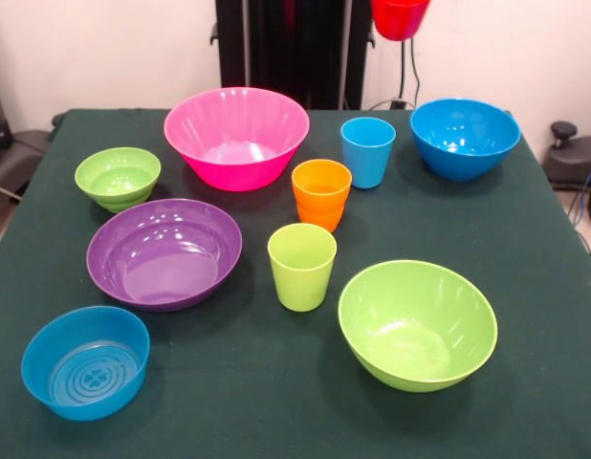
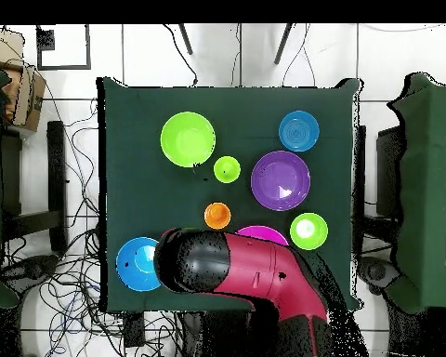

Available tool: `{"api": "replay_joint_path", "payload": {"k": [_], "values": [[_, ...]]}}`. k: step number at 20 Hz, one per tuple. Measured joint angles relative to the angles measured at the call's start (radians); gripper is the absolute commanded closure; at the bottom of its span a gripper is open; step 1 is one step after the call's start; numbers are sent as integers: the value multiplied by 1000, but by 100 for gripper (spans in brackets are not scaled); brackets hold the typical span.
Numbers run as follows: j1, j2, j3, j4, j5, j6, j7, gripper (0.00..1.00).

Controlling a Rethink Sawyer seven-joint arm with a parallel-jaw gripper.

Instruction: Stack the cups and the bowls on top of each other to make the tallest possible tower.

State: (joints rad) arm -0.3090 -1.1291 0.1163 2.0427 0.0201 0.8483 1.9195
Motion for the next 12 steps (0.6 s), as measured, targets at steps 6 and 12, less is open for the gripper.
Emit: {"api": "replay_joint_path", "payload": {"k": [6, 12], "values": [[-61, -26, 71, 10, -33, 0, -24, 100], [-125, -33, 130, 31, -64, -16, -32, 100]]}}
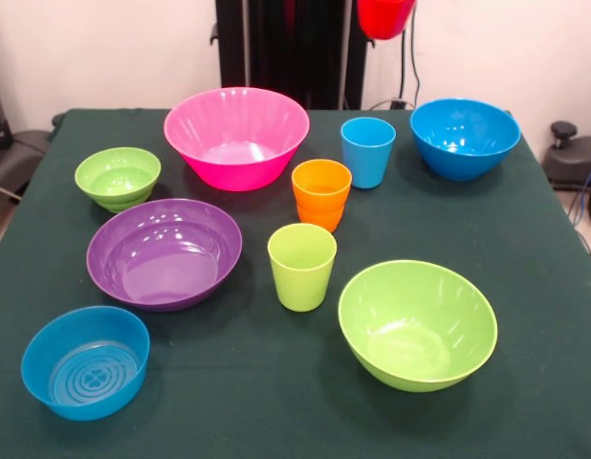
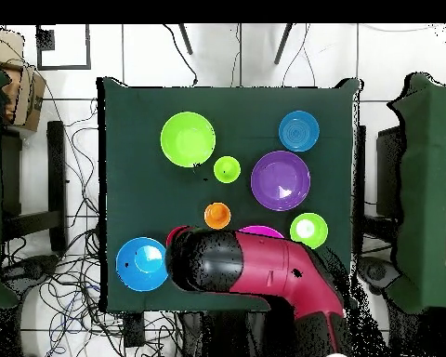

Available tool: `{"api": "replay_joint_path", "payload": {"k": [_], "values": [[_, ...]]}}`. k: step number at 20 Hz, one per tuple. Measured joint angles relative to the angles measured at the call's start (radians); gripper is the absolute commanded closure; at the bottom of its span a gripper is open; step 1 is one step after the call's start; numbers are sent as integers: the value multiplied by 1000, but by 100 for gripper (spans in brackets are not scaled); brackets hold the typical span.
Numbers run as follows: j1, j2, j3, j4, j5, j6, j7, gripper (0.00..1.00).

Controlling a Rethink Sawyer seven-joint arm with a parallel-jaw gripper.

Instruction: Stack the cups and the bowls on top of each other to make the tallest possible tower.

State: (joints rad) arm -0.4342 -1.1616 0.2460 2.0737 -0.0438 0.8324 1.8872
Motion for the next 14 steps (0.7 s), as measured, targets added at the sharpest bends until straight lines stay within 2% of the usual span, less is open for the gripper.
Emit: {"api": "replay_joint_path", "payload": {"k": [9, 14], "values": [[-123, 4, 80, 58, -35, -104, 0, 100], [-192, 30, 134, 80, -69, -147, 0, 100]]}}
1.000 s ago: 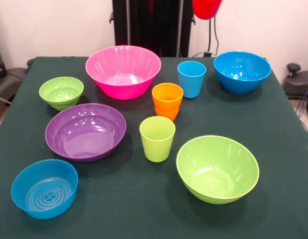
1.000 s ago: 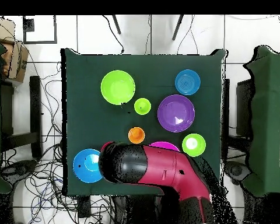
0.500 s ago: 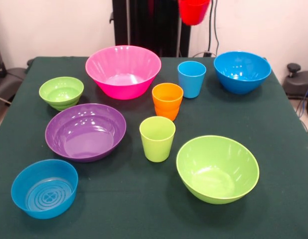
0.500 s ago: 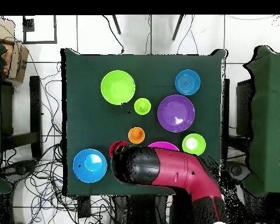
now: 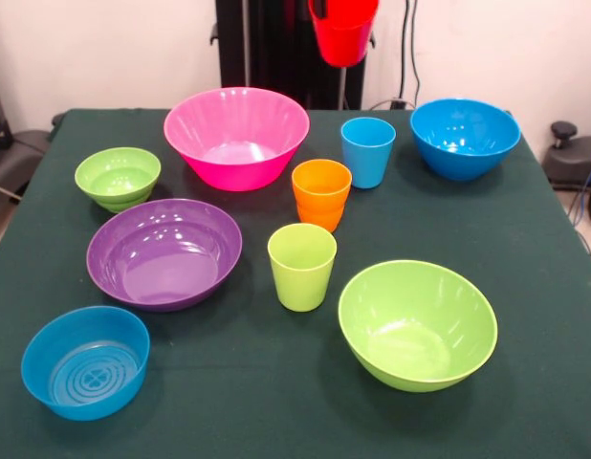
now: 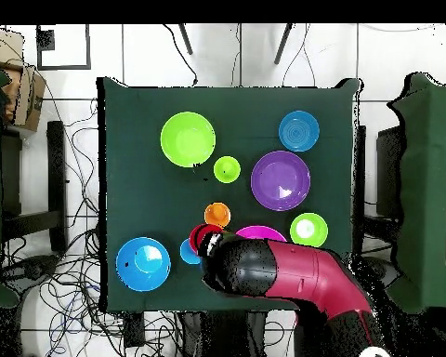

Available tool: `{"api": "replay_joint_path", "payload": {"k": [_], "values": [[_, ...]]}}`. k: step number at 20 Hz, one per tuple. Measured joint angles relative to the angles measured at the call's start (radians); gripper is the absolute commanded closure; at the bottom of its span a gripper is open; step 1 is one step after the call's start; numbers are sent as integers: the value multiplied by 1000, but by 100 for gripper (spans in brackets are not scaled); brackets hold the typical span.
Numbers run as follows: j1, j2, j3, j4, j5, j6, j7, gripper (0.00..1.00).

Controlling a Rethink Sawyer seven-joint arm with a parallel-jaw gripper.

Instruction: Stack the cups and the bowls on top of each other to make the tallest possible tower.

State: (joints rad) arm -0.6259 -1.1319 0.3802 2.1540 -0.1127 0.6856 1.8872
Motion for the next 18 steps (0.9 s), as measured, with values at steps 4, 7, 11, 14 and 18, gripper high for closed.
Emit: {"api": "replay_joint_path", "payload": {"k": [4, 7, 11, 14, 18], "values": [[-41, 22, 42, 19, -19, -38, 0, 100], [-69, 38, 74, 33, -39, -60, 0, 100], [-106, 62, 118, 45, -89, -77, 0, 100], [-129, 73, 144, 49, -117, -80, 0, 100], [-171, 89, 185, 51, -153, -79, 0, 100]]}}
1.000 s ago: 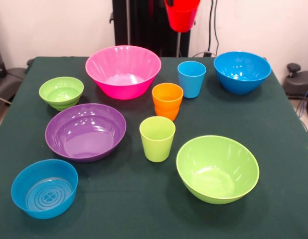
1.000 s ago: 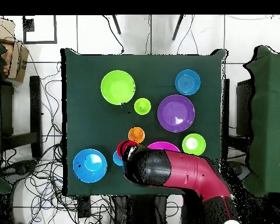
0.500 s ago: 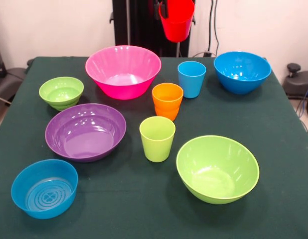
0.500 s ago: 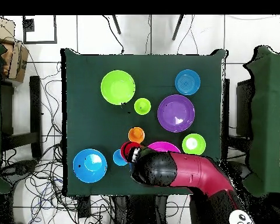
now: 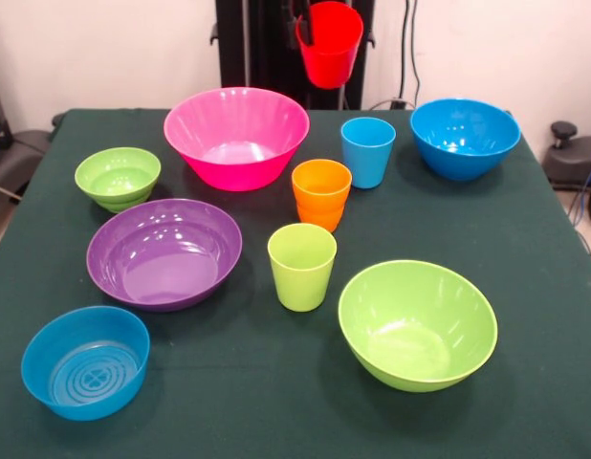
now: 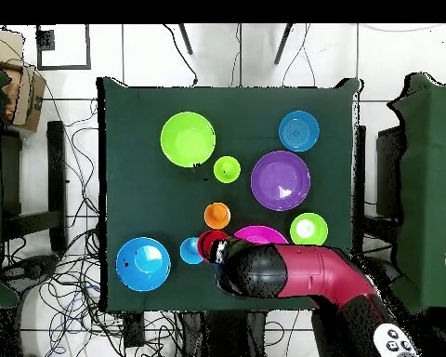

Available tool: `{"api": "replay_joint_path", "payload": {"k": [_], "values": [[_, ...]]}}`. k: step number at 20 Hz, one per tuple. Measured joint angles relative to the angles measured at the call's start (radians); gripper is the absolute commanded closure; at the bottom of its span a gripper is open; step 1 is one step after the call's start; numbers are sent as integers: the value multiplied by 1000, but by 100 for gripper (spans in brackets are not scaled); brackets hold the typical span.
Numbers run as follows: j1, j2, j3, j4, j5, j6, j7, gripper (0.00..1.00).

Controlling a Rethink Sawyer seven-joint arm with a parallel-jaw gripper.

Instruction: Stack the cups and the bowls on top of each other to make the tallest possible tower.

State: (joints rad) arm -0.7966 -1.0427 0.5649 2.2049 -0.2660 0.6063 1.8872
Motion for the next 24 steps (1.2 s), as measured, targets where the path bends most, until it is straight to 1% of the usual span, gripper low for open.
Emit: {"api": "replay_joint_path", "payload": {"k": [6, 9, 10, 12, 17, 21, 24], "values": [[-94, 4, 70, 0, -39, 0, 0, 100], [-112, 8, 83, 0, -54, 0, 0, 100], [-128, 16, 94, 0, -75, 0, 0, 100], [-134, 20, 100, 0, -85, 0, 0, 100], [-151, 47, 128, -2, -137, 0, 0, 100], [-151, 85, 137, -5, -199, 0, 0, 100], [-152, 105, 139, -5, -231, 0, 0, 100]]}}
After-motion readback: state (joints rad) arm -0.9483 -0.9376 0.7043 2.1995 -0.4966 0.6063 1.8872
